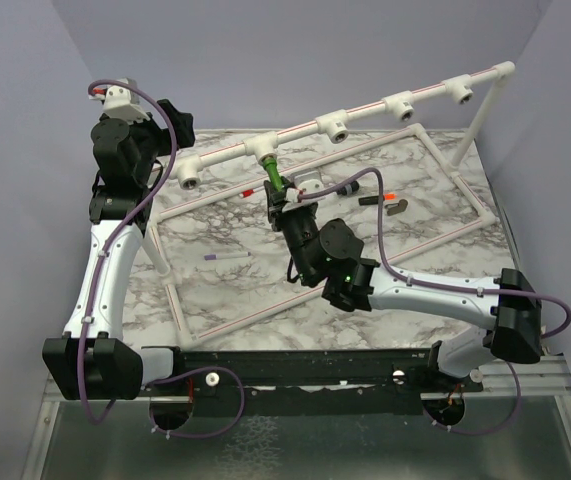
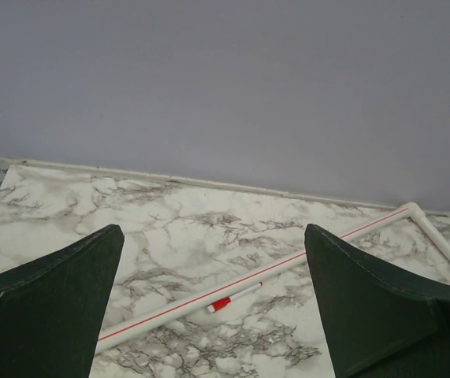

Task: Install the water faucets

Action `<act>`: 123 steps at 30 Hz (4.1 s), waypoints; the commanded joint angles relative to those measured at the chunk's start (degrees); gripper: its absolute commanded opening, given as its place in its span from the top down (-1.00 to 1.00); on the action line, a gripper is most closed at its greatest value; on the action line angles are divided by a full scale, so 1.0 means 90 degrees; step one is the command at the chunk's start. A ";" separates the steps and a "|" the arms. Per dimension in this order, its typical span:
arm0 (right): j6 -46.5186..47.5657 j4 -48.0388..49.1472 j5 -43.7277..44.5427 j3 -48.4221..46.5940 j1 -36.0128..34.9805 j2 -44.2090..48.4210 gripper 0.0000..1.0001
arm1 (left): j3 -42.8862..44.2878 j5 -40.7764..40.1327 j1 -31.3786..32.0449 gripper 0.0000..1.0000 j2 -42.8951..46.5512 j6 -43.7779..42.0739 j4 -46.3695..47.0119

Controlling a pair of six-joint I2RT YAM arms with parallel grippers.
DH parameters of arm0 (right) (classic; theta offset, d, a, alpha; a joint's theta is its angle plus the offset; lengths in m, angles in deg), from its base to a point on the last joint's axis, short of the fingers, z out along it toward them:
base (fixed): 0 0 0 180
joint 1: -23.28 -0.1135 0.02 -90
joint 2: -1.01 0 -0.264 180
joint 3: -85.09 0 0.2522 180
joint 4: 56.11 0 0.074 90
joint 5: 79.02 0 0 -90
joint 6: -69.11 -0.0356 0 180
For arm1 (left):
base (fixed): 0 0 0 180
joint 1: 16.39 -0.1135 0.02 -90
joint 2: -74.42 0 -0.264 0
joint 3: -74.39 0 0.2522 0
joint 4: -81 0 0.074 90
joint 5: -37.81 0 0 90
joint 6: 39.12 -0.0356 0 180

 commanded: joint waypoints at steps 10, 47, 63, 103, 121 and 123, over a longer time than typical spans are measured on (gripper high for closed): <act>-0.4879 -0.0045 0.0507 0.0403 -0.0033 0.0471 0.99 | -0.0466 0.0152 0.0016 -0.96 -0.0243 0.0038 -0.1145; -1.1548 -0.2842 -0.0326 0.0645 0.0272 0.0961 0.22 | -0.0495 0.0261 0.0016 -0.97 -0.0305 0.0097 -0.1106; -1.0644 -0.2214 -0.0334 0.1121 0.0272 0.1486 -0.46 | -0.0495 0.0237 0.0016 -0.97 -0.0330 0.0088 -0.1106; 0.1304 -0.3784 -0.3501 0.0322 0.0272 0.3117 -0.63 | -0.0485 0.0250 -0.0150 -0.97 -0.0372 0.0078 -0.1115; 0.6043 -0.3792 -0.3489 0.0347 0.0244 0.2128 -0.70 | -0.0495 0.0261 -0.0150 -0.97 -0.0363 0.0088 -0.1109; 0.6473 -0.3509 -0.3353 0.0403 0.0226 0.1966 -0.71 | -0.0495 0.0260 -0.0150 -0.97 -0.0351 0.0088 -0.1114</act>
